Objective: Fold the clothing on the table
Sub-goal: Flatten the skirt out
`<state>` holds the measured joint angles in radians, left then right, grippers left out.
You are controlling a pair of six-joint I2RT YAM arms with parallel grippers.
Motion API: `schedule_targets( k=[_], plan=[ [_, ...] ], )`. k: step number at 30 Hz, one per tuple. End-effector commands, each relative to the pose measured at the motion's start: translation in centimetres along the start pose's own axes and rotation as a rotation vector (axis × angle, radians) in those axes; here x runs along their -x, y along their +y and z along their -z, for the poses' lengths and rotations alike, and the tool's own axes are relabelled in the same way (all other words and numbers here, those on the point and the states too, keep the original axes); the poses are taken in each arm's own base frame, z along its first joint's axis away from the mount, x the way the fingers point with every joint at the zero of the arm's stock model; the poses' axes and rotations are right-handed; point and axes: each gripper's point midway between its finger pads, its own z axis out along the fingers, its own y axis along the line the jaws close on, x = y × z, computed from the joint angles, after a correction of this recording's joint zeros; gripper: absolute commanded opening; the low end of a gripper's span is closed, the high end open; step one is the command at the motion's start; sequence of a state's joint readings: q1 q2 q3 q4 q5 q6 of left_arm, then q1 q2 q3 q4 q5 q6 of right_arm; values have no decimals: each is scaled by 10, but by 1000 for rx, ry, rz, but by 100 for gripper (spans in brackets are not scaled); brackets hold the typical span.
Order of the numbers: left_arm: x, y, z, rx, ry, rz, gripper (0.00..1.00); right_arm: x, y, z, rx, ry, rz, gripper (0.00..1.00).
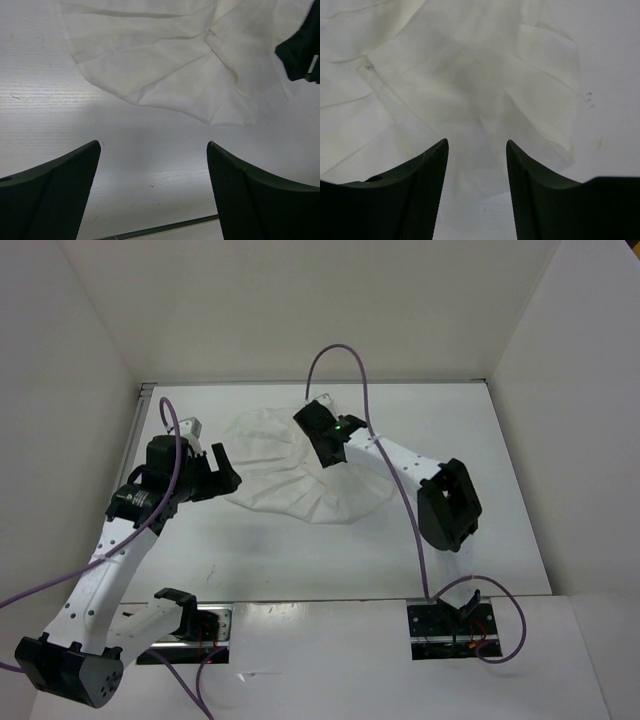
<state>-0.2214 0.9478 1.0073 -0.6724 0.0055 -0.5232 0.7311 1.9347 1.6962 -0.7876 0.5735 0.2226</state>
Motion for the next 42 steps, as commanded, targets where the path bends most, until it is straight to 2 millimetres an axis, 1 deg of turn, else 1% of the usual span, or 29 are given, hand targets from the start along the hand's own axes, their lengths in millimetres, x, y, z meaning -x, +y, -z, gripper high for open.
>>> schedule_targets(
  k=[1, 2, 5, 6, 8, 9, 10, 12, 13, 15, 16, 17, 18, 19, 20, 21, 23, 25, 27, 28, 30, 32, 34, 35, 37, 38, 40, 41, 42],
  plan=[
    [2, -4, -1, -23, -10, -23, 93, 20, 46, -23, 162, -60, 123, 55],
    [0, -3, 0, -18, -1, -23, 93, 13, 54, -35, 168, -36, 151, 55],
    [0, -3, 0, -18, -1, -14, 93, 19, 67, -40, 218, -57, 173, 53],
    [-3, -2, -2, -14, 8, -3, 93, 12, 72, -47, 234, -39, 215, 53],
    [-5, -1, -1, -10, 16, -2, 94, 19, 82, -49, 272, -54, 220, 53],
    [-5, -1, -1, -10, 16, -2, 94, 12, 85, -57, 269, -31, 246, 53],
    [-8, 0, -1, -5, 26, -2, 94, 18, 91, -56, 294, -42, 240, 53],
    [-7, 1, -1, 3, 22, 7, 94, 15, 97, -59, 314, -23, 248, 53],
    [-9, 2, -1, 7, 30, 8, 94, 20, 101, -59, 327, -33, 243, 53],
    [-8, 4, -1, 15, 26, 8, 94, 18, 109, -55, 356, -33, 251, 53],
    [-12, 5, -2, 19, 34, 8, 94, 25, 114, -52, 364, -58, 259, 53],
    [-12, 5, -2, 19, 34, 8, 94, 25, 114, -52, 364, -60, 268, 53],
    [-13, 6, -5, 24, 44, 8, 94, 20, 116, -57, 362, -48, 273, 53],
    [-13, 6, -5, 24, 44, 8, 94, 22, 119, -61, 363, -50, 272, 53],
    [-14, 7, -7, 28, 52, 8, 94, 16, 120, -64, 360, -32, 280, 53],
    [-14, 7, -7, 28, 52, 8, 94, 20, 117, -68, 356, -35, 271, 53],
    [-12, 6, -8, 29, 55, 9, 94, 11, 121, -74, 368, -8, 282, 53],
    [-13, 8, -11, 42, 60, 9, 94, 11, 120, -75, 386, -3, 274, 52],
    [-13, 10, -13, 56, 64, 8, 94, 5, 113, -89, 371, 23, 264, 50],
    [-12, 9, -14, 57, 65, 8, 94, 7, 113, -89, 372, 15, 261, 48],
    [-10, 9, -15, 53, 57, 8, 94, 5, 101, -98, 348, 30, 236, 47],
    [-6, 7, -14, 49, 49, 8, 94, 8, 97, -101, 343, 24, 226, 47],
    [-8, 6, -16, 45, 63, 9, 94, 11, 97, -97, 353, 16, 222, 47],
    [-10, 7, -18, 49, 71, 9, 94, 16, 94, -90, 354, 4, 217, 47],
    [-9, 7, -21, 49, 71, 9, 94, 12, 95, -84, 379, 21, 223, 50],
    [-10, 5, -21, 41, 75, 9, 94, 20, 93, -75, 393, 0, 214, 50],
    [-8, 4, -21, 37, 67, 9, 94, 20, 94, -71, 437, 7, 216, 51],
    [-8, 4, -21, 37, 67, 9, 94, 23, 90, -67, 452, 6, 207, 53],
    [-8, 4, -21, 37, 67, 9, 94, 22, 95, -64, 487, 9, 207, 53]
  ],
)
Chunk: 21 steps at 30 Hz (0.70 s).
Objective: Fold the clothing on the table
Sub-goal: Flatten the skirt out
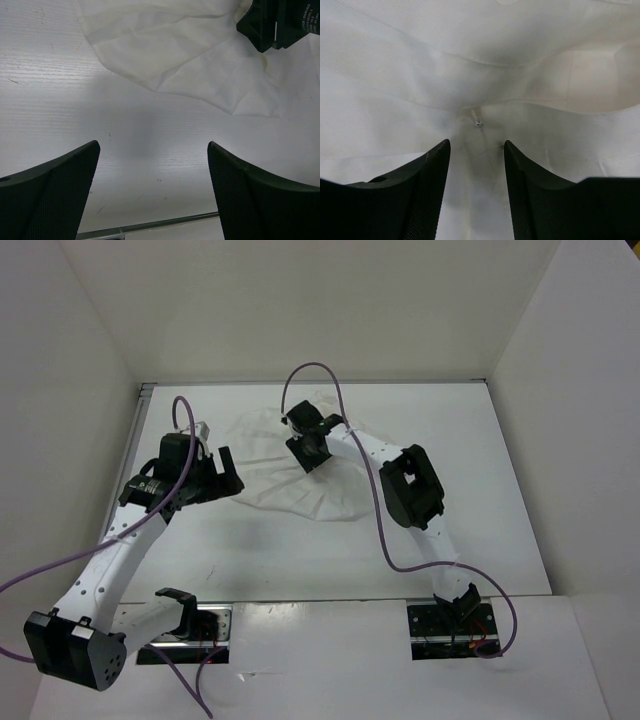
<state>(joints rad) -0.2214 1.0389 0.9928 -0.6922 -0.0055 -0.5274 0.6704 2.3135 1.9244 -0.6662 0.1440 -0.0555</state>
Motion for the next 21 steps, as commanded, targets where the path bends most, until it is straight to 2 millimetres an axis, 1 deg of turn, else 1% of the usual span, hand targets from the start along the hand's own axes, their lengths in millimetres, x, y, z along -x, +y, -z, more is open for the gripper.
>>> schedule_targets(
  k=[1, 2, 4, 5, 7, 8, 9, 11, 13, 14, 15, 17, 18, 21],
  plan=[
    [13, -9, 3, -28, -41, 1, 94, 32, 0, 41, 93, -94, -15, 53],
    [13, -9, 3, -28, -41, 1, 94, 35, -3, 45, 102, -103, -22, 54],
    [12, -8, 1, -28, -41, 1, 94, 32, -1, 45, 111, -94, -21, 54],
    [12, -8, 1, -28, -41, 1, 94, 32, -6, 44, 106, -93, -29, 54],
    [11, -9, 1, -36, -37, 1, 94, 32, -6, 44, 106, -93, -29, 54],
    [11, -9, 1, -36, -37, 1, 94, 32, -11, 44, 102, -93, -37, 54],
    [8, -8, 0, -32, -29, 1, 94, 29, -11, 40, 102, -84, -36, 54],
    [8, -8, 0, -32, -29, 1, 94, 31, -12, 39, 92, -92, -37, 53],
    [8, -8, 0, -32, -29, 1, 94, 32, -15, 33, 71, -88, -38, 51],
    [8, -8, 0, -32, -29, 1, 94, 32, -15, 33, 71, -88, -38, 50],
    [8, -8, 0, -32, -29, 1, 94, 29, -14, 28, 72, -77, -46, 48],
    [7, -7, -3, -28, -21, -8, 94, 29, -21, 25, 58, -74, -54, 46],
    [7, -7, -3, -28, -21, -8, 94, 26, -20, 21, 58, -65, -54, 44],
    [6, -6, -5, -24, -13, -8, 94, 20, -18, 12, 88, -45, -59, 44]
  ],
)
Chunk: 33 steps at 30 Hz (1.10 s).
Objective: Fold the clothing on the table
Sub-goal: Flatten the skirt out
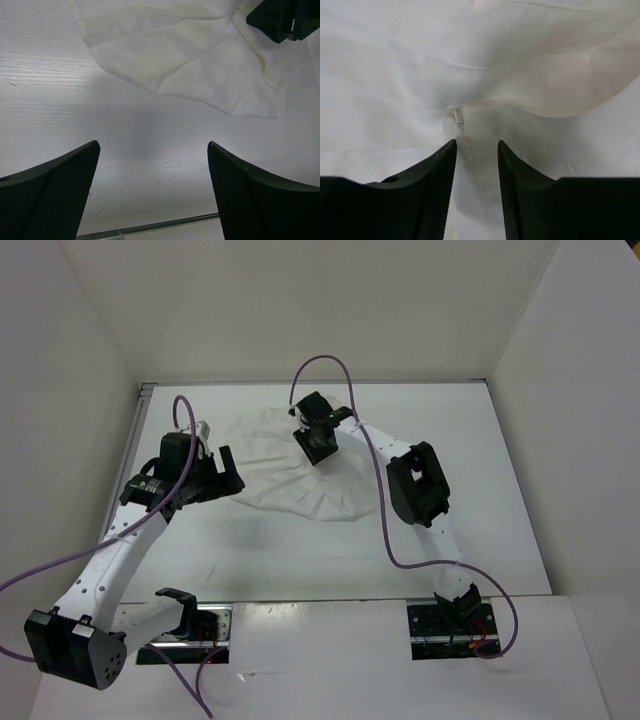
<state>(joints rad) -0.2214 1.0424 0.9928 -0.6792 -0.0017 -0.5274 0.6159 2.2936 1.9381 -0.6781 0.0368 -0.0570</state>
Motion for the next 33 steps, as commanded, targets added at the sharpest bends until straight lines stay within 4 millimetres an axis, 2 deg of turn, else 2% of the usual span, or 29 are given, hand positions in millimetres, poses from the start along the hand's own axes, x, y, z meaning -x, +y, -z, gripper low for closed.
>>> schedule_targets(
  k=[1, 3, 6, 12, 14, 15, 18, 20, 24, 25, 27, 28, 30, 31, 33],
  plan=[
    [3, -4, -4, -16, -6, -8, 94, 4, -4, -1, 10, 2, -10, 44],
    [5, -5, -4, -16, -6, -17, 94, 4, -3, -1, 19, 2, -10, 44],
    [6, -5, -7, -16, -4, -17, 94, -9, 0, -10, 30, 40, -9, 44],
    [5, -4, -10, -12, 4, -26, 94, -21, 4, -19, 54, 77, -10, 44],
    [5, -4, -10, -12, 4, -26, 94, -31, 7, -26, 67, 108, -10, 39],
    [6, -5, -7, -16, -4, -26, 94, -33, 9, -25, 76, 117, -11, 27],
    [6, -5, -7, -16, -5, -26, 94, -33, 9, -28, 76, 117, -23, 4],
    [4, -4, -7, -16, -5, -26, 94, -28, 7, -23, 63, 104, -22, 0],
    [5, -3, -2, -12, -18, -26, 94, -5, -3, 8, 9, 27, -54, 0],
    [5, -3, -2, -12, -18, -17, 94, 13, -5, 33, 0, -32, -66, 0],
    [6, -4, 1, -17, -28, -17, 94, 28, -8, 61, -11, -84, -79, 0],
    [9, -5, 1, -22, -39, -18, 94, 45, -9, 94, -10, -148, -90, 0],
    [13, -7, 3, -31, -57, -9, 94, 58, -14, 128, -30, -207, -103, 0],
    [16, -12, 3, -49, -66, -1, 94, 77, -17, 167, -37, -298, -127, 0],
    [23, -18, 5, -77, -100, 7, 94, 87, -19, 203, -43, -359, -145, 0]
  ],
)
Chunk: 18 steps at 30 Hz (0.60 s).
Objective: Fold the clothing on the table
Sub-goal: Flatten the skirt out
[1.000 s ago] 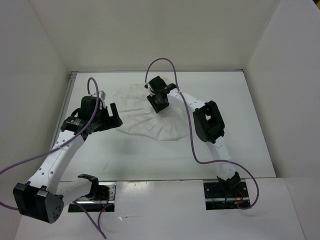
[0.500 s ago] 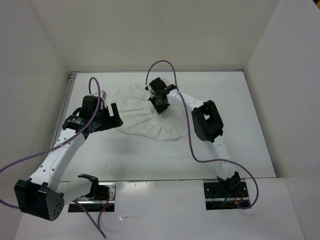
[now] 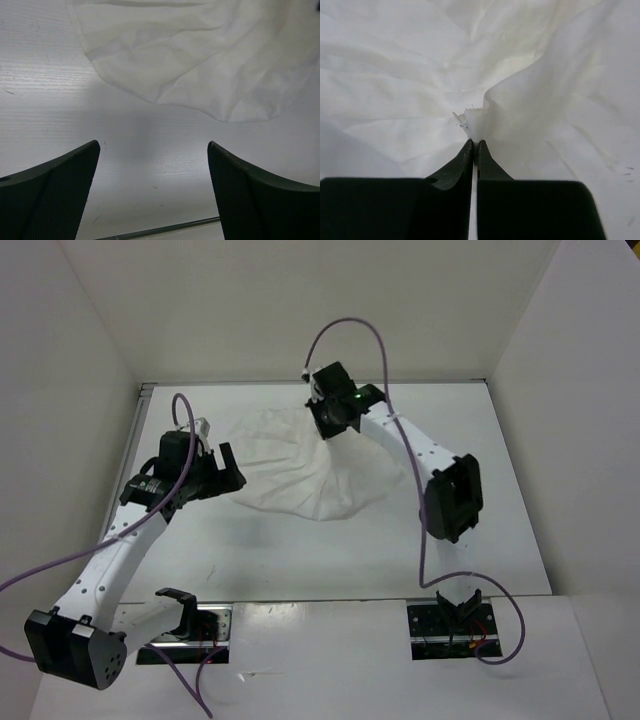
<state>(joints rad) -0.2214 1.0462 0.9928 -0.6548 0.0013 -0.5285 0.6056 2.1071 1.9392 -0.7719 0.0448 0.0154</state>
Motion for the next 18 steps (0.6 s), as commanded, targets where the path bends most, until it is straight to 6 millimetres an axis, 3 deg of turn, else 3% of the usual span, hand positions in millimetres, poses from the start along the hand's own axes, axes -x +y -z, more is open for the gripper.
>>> schedule_targets(
  k=[1, 2, 4, 5, 8, 12, 15, 18],
  plan=[
    [20, -19, 6, -85, -87, 15, 94, 78, -8, 134, -17, -310, -73, 0],
    [25, -25, 9, -115, -107, 22, 94, 86, -6, 163, 1, -369, -98, 0],
    [32, -31, 12, -139, -128, 19, 94, 95, -2, 193, 38, -430, -115, 0],
    [33, -34, 12, -153, -132, 17, 94, 98, 0, 218, 56, -476, -126, 0],
    [34, -36, 10, -162, -128, 26, 94, 102, -5, 257, 46, -554, -185, 0],
    [33, -38, 12, -176, -131, 42, 94, 110, -31, 286, -77, -641, -298, 0],
    [31, -35, 11, -164, -136, 53, 94, 116, -29, 300, -54, -689, -316, 0],
    [38, -33, 15, -149, -165, 55, 94, 119, -15, 285, -5, -661, -293, 0]
  ],
)
